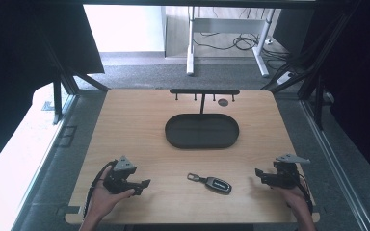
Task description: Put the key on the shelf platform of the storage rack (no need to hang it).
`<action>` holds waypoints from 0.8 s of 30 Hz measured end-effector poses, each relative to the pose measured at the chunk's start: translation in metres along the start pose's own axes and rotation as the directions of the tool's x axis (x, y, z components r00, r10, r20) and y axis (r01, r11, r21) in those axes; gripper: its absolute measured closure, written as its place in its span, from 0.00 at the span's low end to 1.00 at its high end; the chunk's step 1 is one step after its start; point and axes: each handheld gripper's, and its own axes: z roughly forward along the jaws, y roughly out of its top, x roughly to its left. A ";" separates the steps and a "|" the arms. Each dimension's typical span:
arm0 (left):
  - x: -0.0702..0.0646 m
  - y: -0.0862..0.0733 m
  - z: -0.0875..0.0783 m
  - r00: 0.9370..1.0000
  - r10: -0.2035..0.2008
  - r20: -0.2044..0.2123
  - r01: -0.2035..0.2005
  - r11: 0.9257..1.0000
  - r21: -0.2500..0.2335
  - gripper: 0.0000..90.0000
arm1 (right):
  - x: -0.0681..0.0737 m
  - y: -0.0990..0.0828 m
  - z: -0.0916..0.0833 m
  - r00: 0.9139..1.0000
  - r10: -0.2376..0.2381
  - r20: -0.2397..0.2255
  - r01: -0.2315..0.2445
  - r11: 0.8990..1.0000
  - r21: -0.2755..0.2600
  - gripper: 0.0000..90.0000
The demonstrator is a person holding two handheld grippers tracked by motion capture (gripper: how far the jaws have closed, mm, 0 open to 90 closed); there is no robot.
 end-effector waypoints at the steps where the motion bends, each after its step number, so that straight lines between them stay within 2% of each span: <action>1: 0.000 0.000 0.000 1.000 -0.004 -0.002 0.004 1.000 -0.002 0.28 | 0.001 0.000 0.000 1.000 -0.004 -0.006 0.004 1.000 -0.002 0.19; 6: 0.000 -0.002 0.001 0.999 -0.038 -0.002 0.038 0.999 -0.035 0.28 | 0.000 0.001 -0.003 1.000 -0.028 0.007 0.028 1.000 -0.003 0.25; 9: -0.003 -0.001 0.004 1.000 -0.032 0.001 0.032 0.999 -0.034 0.28 | -0.004 0.001 -0.008 0.999 -0.034 0.016 0.035 0.999 -0.032 0.28; 12: -0.004 -0.001 0.004 1.000 -0.028 0.003 0.028 0.999 -0.035 0.28 | -0.005 0.000 -0.009 0.999 -0.036 0.008 0.037 0.999 -0.034 0.28; 15: -0.007 0.000 0.002 0.998 -0.049 0.028 0.051 0.997 -0.058 0.28 | -0.004 -0.001 -0.008 0.998 -0.057 -0.008 0.056 0.998 -0.023 0.30; 19: -0.014 -0.001 0.005 0.998 -0.040 0.053 0.043 0.997 -0.060 0.28 | -0.003 0.000 -0.006 0.998 -0.059 -0.021 0.058 0.998 -0.022 0.32; 20: -0.014 -0.001 0.008 0.997 -0.032 0.066 0.035 0.998 -0.051 0.28 | 0.002 0.004 -0.004 0.997 -0.079 -0.013 0.079 0.997 -0.010 0.32; 22: -0.013 0.001 0.012 0.997 -0.034 0.066 0.037 0.998 -0.042 0.28 | 0.008 0.011 -0.006 0.992 -0.124 -0.008 0.124 0.992 -0.004 0.32; 24: -0.012 0.004 0.014 0.998 -0.030 0.062 0.033 0.999 -0.041 0.28 | 0.010 0.015 -0.009 0.991 -0.135 -0.016 0.135 0.991 -0.017 0.32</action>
